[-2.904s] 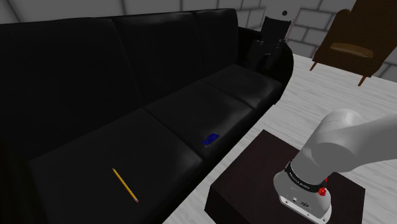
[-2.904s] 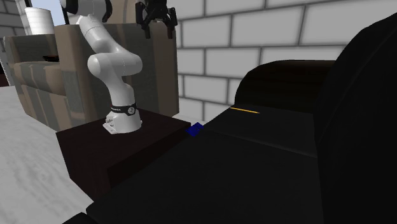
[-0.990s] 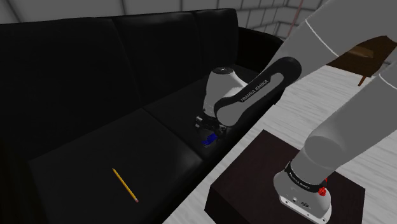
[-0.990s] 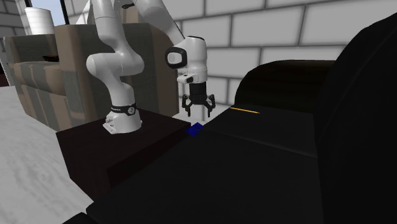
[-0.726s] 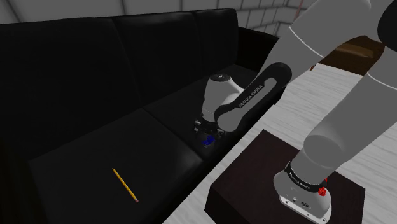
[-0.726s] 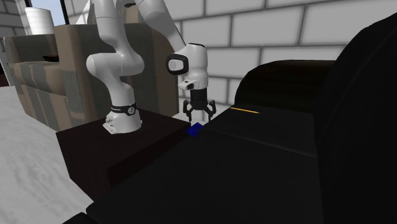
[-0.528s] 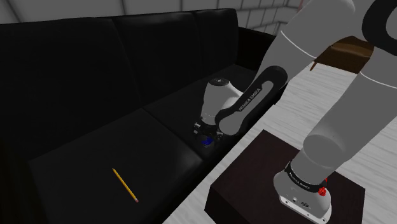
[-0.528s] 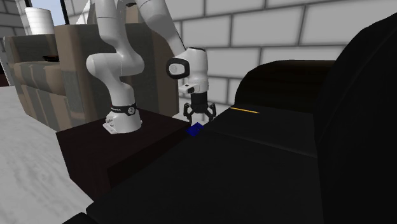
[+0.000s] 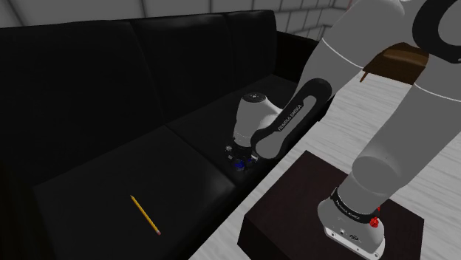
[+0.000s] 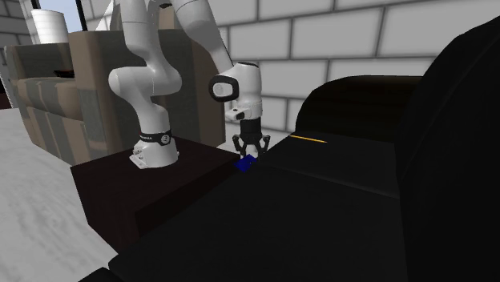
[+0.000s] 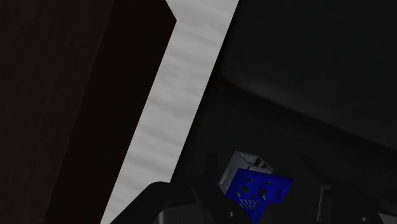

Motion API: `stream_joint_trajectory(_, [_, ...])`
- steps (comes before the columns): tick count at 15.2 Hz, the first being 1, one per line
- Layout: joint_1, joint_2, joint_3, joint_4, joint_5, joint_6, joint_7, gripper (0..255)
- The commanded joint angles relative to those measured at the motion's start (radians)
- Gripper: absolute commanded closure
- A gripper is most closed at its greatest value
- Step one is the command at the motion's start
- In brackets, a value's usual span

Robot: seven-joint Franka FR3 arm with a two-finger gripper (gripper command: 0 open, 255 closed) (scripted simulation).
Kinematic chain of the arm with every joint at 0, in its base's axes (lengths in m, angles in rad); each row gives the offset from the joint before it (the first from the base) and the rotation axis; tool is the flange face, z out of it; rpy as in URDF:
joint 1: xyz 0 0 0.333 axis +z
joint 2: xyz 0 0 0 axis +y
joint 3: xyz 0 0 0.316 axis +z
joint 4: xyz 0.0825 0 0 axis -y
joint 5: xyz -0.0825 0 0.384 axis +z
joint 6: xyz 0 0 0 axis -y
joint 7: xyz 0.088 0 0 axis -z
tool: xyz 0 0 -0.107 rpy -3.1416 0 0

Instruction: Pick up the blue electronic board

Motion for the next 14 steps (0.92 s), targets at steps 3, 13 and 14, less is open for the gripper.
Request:
stream_joint_trajectory(3, [0.000, 0.000, 0.000, 0.000, 0.000, 0.000, 0.000, 255])
stream_joint_trajectory(13, [0.024, -0.174, 0.015, 0.006, 0.216, -0.156, -0.153, 255])
stream_joint_trajectory(14, [0.029, -0.192, 0.012, 0.008, 0.230, -0.175, -0.163, 255])
